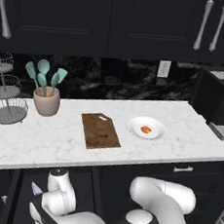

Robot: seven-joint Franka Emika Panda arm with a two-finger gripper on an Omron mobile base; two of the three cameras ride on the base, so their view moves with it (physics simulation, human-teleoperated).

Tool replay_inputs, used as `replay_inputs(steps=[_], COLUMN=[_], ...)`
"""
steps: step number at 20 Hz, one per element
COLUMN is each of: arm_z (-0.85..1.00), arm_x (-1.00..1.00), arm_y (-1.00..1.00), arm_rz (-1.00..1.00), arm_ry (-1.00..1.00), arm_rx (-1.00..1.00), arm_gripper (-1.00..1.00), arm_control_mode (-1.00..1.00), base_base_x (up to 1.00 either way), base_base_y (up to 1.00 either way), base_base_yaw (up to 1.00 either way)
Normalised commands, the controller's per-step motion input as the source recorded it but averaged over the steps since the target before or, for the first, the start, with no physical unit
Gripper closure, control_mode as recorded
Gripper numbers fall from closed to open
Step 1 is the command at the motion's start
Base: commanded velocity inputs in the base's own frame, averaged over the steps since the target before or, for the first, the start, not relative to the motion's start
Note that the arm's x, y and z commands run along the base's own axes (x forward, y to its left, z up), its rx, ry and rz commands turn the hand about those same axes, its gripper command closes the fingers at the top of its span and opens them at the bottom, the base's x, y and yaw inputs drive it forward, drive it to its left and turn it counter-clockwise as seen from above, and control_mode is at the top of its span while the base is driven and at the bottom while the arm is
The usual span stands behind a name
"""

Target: Pick up the knife from the drawer and place it on the cutting board. Then place the meat from the plate to the cutting board.

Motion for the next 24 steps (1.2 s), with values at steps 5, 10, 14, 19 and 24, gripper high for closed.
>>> replay_inputs(steps=[5,10,14,19,24], arm_z=[-0.4,-0.26,-0.05,0.0,0.39], arm_x=[0.01,0.0,-0.13,-0.53,-0.8], arm_y=[0.05,0.21,0.24,0.52,0.55], arm_rz=[0.02,0.03,0.02,0.0,0.0], arm_ry=[0.02,0.01,0.0,0.0,0.0], arm_rx=[0.0,0.0,0.02,0.04,0.02], arm_gripper=[1.0,1.0,1.0,1.0,1.0], arm_control_mode=[-1.0,-1.0,-1.0,-1.0,-1.0], base_base_x=[0.0,0.0,0.0,0.0,0.0], base_base_y=[0.0,0.0,0.0,0.0,0.0], base_base_yaw=[0.0,0.0,0.0,0.0,0.0])
